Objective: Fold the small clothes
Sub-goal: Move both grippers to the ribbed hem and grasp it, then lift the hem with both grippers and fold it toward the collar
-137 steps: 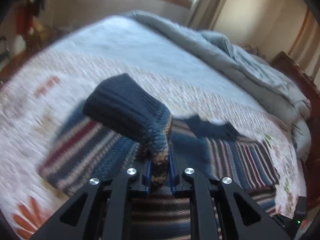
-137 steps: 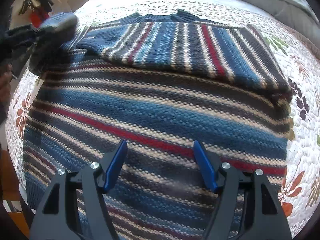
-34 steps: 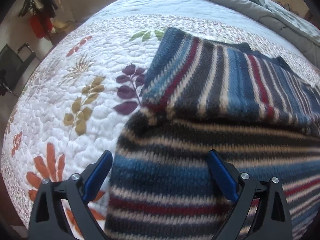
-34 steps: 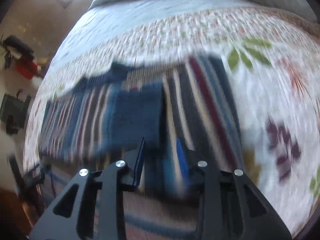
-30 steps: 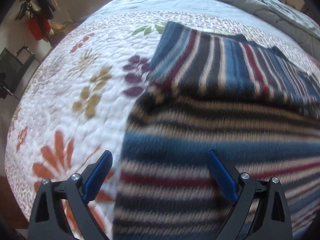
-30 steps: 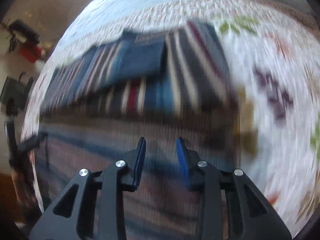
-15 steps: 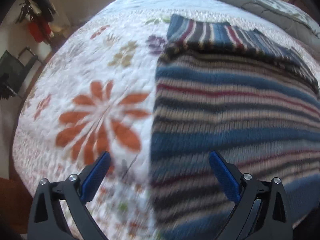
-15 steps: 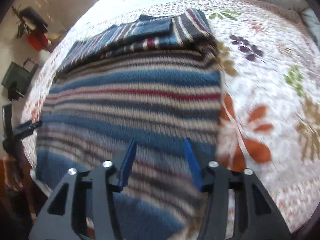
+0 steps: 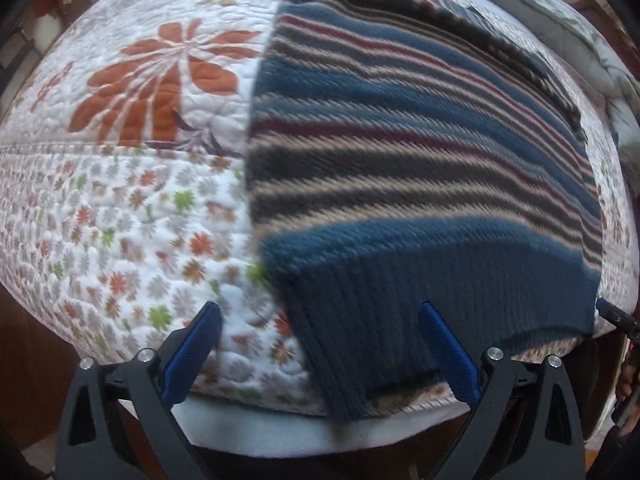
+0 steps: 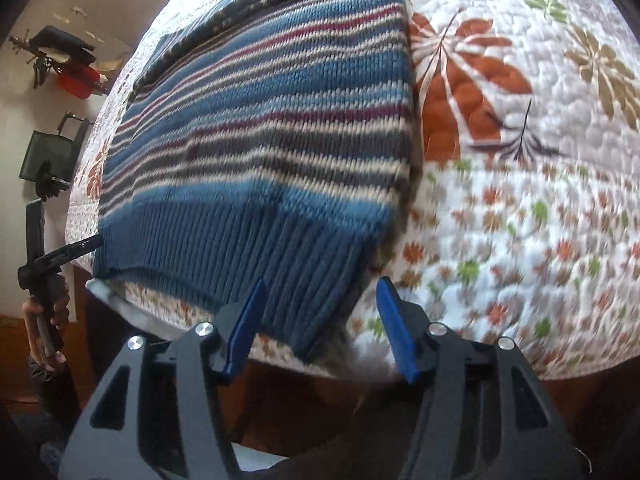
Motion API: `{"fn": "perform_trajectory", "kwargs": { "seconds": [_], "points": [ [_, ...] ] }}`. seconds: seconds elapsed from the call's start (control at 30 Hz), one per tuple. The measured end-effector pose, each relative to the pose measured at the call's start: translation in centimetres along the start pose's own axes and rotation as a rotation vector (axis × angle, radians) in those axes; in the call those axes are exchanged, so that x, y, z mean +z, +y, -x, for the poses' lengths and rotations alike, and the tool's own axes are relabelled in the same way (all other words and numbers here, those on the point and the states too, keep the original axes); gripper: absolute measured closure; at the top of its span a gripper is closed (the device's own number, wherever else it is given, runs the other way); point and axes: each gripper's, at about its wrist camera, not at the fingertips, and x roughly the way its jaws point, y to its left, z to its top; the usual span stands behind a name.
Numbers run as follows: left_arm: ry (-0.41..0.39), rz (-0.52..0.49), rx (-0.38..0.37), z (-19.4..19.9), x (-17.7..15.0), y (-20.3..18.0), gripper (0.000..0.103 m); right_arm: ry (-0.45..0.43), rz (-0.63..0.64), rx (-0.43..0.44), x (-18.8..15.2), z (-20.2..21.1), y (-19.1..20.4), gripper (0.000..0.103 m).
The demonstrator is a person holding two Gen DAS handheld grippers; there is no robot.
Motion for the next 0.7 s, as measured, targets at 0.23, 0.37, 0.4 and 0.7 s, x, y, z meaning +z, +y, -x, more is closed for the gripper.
{"fn": "perform_trajectory", "kwargs": {
  "seconds": [0.23, 0.37, 0.4, 0.7],
  "points": [
    [0.022, -0.023, 0.030, -1.3, -0.8, -2.1, 0.004, 0.032, 0.013, 0.034, -1.8, -0.9, 0.5, 0.046],
    [0.015, -0.011, 0.006, -2.1, -1.5, -3.4, 0.005, 0.037, 0.003, 0.074, -2.2, -1.7, 0.5, 0.068],
    [0.008, -0.009, -0.011, -2.0, -1.7, -3.7, 0.011, 0.033, -0.001, 0.074, -2.2, -1.8, 0.5, 0.078],
    [-0.006, 0.061, -0.120, -1.0, -1.2, -4.3, 0.088, -0.038, -0.001, 0.137, -1.8, 0.0, 0.7, 0.094]
  ]
}}
